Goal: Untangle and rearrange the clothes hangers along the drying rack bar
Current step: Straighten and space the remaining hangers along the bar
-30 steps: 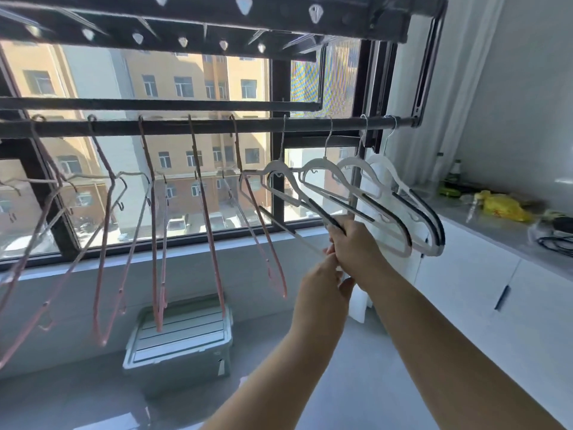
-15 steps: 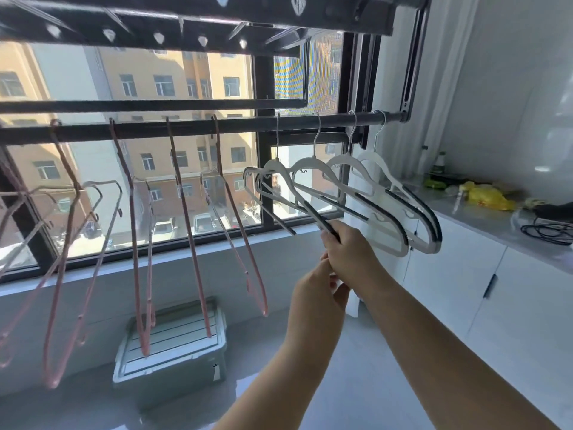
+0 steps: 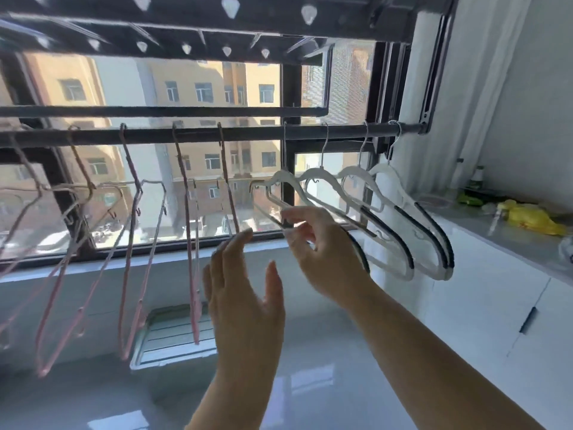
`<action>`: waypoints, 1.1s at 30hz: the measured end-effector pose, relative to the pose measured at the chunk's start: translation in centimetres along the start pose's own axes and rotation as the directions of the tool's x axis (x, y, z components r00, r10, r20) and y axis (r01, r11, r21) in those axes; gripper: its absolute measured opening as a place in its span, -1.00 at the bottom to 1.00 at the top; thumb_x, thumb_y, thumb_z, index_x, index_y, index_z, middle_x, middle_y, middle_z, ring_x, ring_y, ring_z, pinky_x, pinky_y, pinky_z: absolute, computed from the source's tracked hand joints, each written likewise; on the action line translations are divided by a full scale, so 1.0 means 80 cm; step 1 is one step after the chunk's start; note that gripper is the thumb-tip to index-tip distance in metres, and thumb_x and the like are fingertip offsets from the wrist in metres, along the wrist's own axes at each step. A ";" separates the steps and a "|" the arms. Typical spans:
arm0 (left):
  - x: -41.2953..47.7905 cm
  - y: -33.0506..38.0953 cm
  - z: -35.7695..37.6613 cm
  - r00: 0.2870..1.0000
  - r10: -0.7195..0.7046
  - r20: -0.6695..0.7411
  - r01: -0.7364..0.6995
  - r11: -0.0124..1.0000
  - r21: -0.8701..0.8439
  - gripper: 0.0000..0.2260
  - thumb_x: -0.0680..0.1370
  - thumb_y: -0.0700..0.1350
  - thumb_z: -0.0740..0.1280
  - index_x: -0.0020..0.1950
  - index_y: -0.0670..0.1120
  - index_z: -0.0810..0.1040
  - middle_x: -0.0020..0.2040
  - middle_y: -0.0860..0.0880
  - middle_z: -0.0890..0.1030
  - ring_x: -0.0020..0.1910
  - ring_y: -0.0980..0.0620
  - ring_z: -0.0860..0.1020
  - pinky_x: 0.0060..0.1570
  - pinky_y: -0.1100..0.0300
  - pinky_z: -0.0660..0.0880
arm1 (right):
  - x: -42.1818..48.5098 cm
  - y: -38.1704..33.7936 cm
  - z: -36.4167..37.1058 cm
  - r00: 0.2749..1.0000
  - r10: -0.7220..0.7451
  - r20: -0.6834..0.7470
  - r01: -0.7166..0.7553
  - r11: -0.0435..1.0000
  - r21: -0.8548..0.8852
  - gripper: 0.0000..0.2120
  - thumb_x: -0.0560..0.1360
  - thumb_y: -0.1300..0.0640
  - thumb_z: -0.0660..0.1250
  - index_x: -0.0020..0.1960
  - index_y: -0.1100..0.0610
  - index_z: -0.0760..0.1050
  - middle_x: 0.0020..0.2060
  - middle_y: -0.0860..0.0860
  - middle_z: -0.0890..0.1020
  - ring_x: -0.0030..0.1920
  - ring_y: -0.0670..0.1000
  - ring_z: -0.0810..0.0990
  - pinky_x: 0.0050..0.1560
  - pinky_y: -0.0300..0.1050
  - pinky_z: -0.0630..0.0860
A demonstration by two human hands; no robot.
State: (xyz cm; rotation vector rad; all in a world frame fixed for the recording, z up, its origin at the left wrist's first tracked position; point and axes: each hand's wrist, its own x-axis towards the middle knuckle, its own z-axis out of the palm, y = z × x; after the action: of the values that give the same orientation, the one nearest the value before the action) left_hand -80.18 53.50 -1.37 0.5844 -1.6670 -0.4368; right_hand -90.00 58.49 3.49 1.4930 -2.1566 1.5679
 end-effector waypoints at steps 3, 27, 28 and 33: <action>-0.010 -0.013 0.002 0.973 -0.191 0.127 0.183 0.981 0.069 -0.62 0.50 -0.23 0.27 0.32 -0.13 0.36 0.22 -0.14 0.50 0.20 -0.11 0.46 0.18 0.01 0.36 | 0.013 -0.007 0.036 0.949 0.132 0.286 -0.166 0.981 0.096 -0.65 0.58 0.14 0.16 0.36 0.11 0.32 0.29 0.03 0.45 0.24 -0.03 0.45 0.18 -0.33 0.33; -0.042 -0.015 0.028 0.973 -0.129 0.193 0.114 0.990 0.085 -0.62 0.48 -0.33 0.29 0.29 -0.13 0.45 0.29 0.00 0.47 0.19 0.21 0.42 0.07 0.71 0.17 | 0.021 0.020 0.068 0.903 0.263 0.340 -0.425 0.662 0.617 -0.81 0.52 0.44 0.13 0.00 0.28 0.49 -0.23 0.07 0.59 -0.18 -0.07 0.62 -0.07 -0.32 0.58; -0.042 -0.014 0.028 0.973 -0.123 0.195 0.109 0.991 0.080 -0.63 0.48 -0.33 0.29 0.29 -0.14 0.45 0.29 0.00 0.47 0.18 0.23 0.42 0.06 0.71 0.17 | 0.020 0.020 0.066 0.901 0.268 0.340 -0.429 0.657 0.620 -0.80 0.52 0.44 0.13 0.05 0.31 0.48 -0.23 0.08 0.59 -0.18 -0.07 0.62 -0.08 -0.33 0.58; -0.045 -0.009 0.031 0.973 -0.100 0.206 0.088 0.994 0.063 -0.62 0.49 -0.32 0.29 0.29 -0.12 0.45 0.29 0.01 0.47 0.17 0.21 0.44 0.05 0.70 0.20 | 0.016 0.024 0.061 0.905 0.282 0.318 -0.422 0.684 0.595 -0.81 0.53 0.43 0.13 0.06 0.39 0.48 -0.22 0.09 0.59 -0.18 -0.08 0.62 -0.12 -0.37 0.58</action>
State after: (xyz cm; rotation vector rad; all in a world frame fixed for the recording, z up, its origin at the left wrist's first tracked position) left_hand -82.09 54.99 -5.09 0.6779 -1.8614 -0.5387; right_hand -89.96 53.93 0.61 1.4783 -2.2167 2.6422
